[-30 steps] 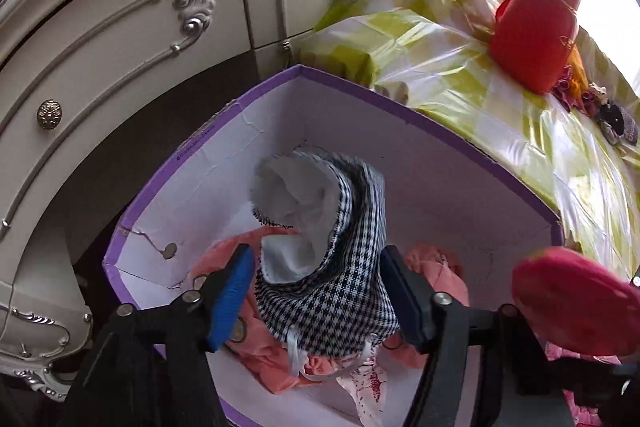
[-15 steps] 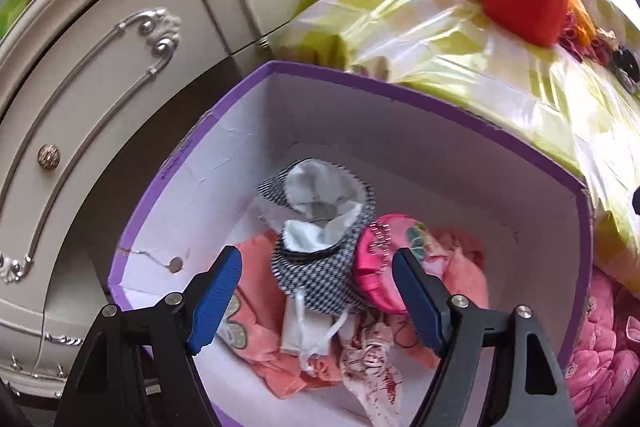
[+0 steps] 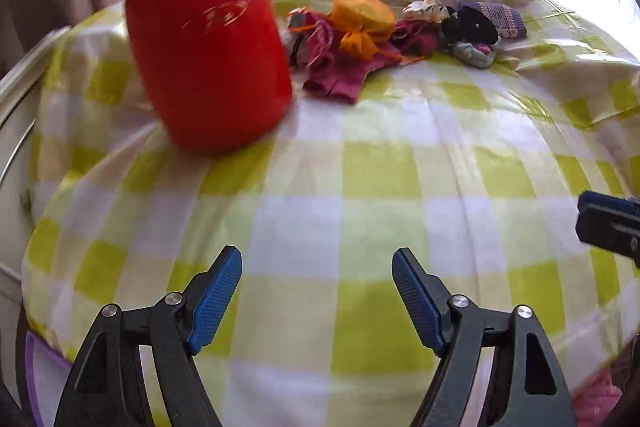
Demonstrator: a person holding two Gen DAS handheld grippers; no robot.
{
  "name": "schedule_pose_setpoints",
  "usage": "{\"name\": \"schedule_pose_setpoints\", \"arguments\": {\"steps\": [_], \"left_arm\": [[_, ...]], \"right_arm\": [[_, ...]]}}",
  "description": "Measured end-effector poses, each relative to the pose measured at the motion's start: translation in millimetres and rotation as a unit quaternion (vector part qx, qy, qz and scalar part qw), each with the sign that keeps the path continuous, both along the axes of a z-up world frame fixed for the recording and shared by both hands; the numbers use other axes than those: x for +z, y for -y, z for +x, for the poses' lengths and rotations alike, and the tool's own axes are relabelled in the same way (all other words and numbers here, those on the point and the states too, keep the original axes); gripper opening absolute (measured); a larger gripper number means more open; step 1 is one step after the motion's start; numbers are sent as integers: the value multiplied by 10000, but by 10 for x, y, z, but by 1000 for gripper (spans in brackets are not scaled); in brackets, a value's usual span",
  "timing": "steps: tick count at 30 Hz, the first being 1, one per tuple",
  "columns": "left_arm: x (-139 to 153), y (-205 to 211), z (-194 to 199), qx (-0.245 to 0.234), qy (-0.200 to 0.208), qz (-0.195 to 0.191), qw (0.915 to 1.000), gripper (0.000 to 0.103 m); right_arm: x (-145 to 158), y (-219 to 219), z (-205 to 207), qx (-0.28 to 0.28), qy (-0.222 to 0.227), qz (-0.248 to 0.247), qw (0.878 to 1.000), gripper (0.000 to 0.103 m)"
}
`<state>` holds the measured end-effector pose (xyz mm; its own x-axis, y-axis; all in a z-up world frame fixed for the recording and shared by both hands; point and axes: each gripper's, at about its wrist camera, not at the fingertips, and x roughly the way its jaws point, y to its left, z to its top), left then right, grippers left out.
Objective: Organize soft objects
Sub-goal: 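Move both grippers back over the remaining items on the table, then grasp the orange mesh sponge bag with the right gripper while the left grasps the pink knit sock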
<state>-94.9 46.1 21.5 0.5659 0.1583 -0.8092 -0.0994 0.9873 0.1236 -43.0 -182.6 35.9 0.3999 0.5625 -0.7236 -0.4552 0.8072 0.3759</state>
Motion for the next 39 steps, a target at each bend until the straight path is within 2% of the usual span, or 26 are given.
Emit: {"name": "schedule_pose_setpoints", "arguments": {"steps": [4,8,9,10,13,15,17,20,21,23,24,25,28,29,33,38,39], "left_arm": [[-37,180,571,-211,256,-1,9994,78],[-170,244,743,-221,314,-98,9992,78],[-207,221,762,-200,251,-158,9994,78],[-212,181,754,-172,229,-256,9993,78],[-211,0,734,110,348,-794,9962,81],[-233,-147,719,354,389,-1245,9908,83],[-220,-226,689,380,509,-1553,9858,85],[-214,-231,674,337,526,-1644,9844,88],[-212,-226,670,333,521,-1638,9846,89],[-211,-207,668,296,495,-1612,9852,89],[-218,-169,671,224,443,-1492,9876,92],[-224,-120,685,143,387,-1395,9894,93],[-234,-52,722,56,302,-1255,9916,96],[-233,-57,722,51,308,-1282,9913,97],[-235,-61,736,52,313,-1315,9908,97],[-254,-1,788,46,230,-1147,9931,98],[-265,31,843,42,179,-1054,9943,98]], "right_arm": [[66,69,516,-128,273,61,9995,63],[161,-188,1158,-55,264,258,9993,64],[183,-288,1311,-2,235,358,9991,69],[192,-409,1444,26,158,452,9989,75],[167,-797,1813,148,-175,746,9969,81],[96,-1073,2013,16,-385,599,9975,84],[-9,-1333,2188,-151,-610,316,9975,84],[-138,-1616,2364,-337,-764,117,9964,84],[-173,-1685,2382,-397,-721,-138,9965,84],[-152,-1714,2316,-382,-523,-389,9971,73],[-112,-1655,2256,-331,-424,-273,9982,42],[-45,-1557,2185,-330,-275,-170,9989,17],[227,-1143,1820,-383,641,-255,9969,17],[262,-997,1728,-382,745,-341,9959,17],[252,-298,1428,-574,587,-478,9955,17],[-47,406,1009,-776,103,-853,9933,18],[-105,508,927,-795,83,-941,9924,21]]}}
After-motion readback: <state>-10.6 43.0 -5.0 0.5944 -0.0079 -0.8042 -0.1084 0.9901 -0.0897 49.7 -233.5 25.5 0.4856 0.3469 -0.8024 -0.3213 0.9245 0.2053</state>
